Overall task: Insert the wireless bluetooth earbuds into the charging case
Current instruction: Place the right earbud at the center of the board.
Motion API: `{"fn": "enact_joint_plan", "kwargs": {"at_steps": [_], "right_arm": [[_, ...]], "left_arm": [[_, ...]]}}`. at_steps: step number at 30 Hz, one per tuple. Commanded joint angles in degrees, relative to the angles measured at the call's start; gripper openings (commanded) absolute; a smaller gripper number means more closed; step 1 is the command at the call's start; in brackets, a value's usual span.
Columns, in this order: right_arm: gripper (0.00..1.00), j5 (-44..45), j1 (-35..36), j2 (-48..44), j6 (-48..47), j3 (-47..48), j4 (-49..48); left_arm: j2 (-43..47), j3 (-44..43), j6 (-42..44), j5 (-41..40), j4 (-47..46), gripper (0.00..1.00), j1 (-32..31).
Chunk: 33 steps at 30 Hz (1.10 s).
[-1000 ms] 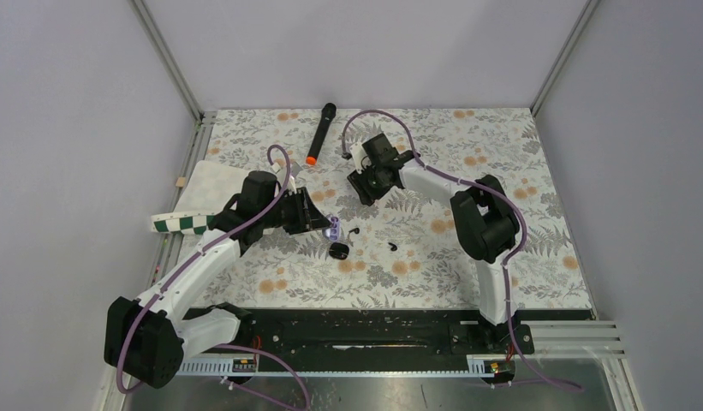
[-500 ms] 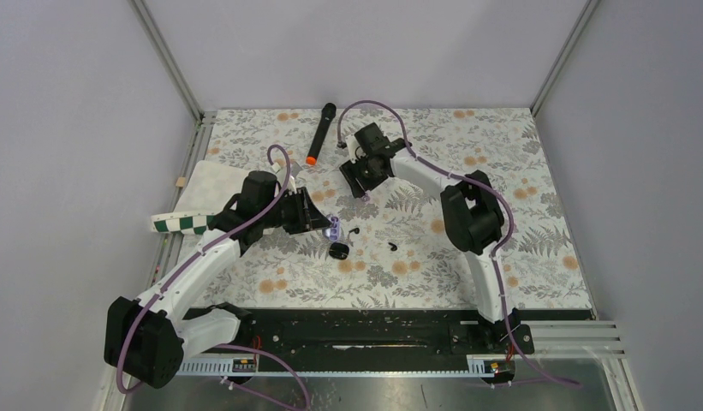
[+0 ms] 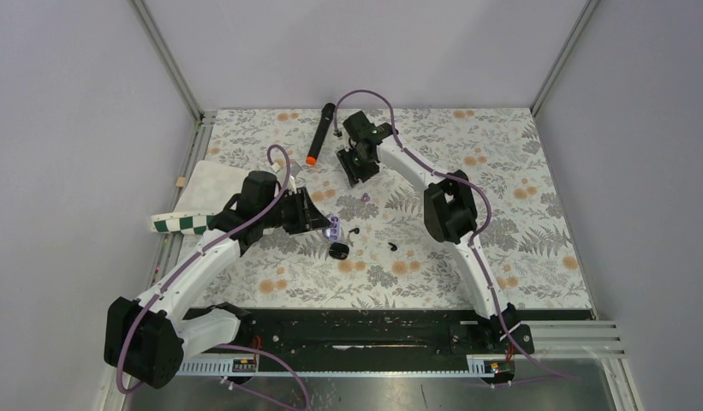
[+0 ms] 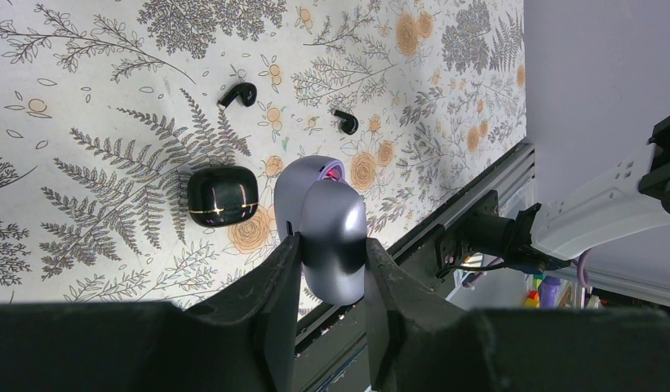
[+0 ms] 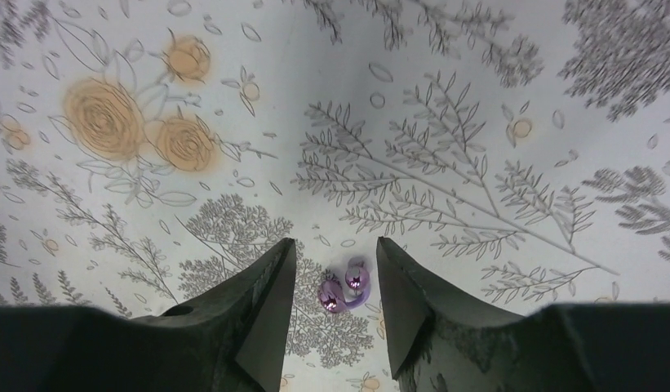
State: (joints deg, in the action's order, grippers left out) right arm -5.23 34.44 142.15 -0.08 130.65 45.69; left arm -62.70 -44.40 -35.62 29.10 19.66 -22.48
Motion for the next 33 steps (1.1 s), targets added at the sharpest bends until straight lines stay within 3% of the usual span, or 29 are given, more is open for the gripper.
{"fn": "enact_joint_plan", "kwargs": {"at_steps": [1, 6, 21, 27, 33], "right_arm": [[0.48, 0.63, -0.34, 0.31, 2.14, 1.43, 6.75], [0.45, -0.61, -0.33, -2.32, 2.56, -5.15, 5.97], [0.43, -3.79, -0.34, -17.08, 6.03, -35.26, -11.18], [0.41, -3.75, -0.34, -22.22, 5.67, -38.08, -11.66], [0.46, 1.35, -0.92, -24.68, 4.74, -34.4, -11.64]], "left_arm": [[1.79, -0.19, 0.56, -0.34, -2.25, 0.0, 0.37], [1.36, -0.08, 0.5, 0.19, -2.66, 0.0, 0.33], [0.53, -0.25, 0.21, 0.97, -3.17, 0.0, 0.34], [-0.08, -0.9, 0.15, 1.39, -3.24, 0.0, 0.33], [-0.27, -1.21, 0.02, 1.48, -3.26, 0.0, 0.37]]}}
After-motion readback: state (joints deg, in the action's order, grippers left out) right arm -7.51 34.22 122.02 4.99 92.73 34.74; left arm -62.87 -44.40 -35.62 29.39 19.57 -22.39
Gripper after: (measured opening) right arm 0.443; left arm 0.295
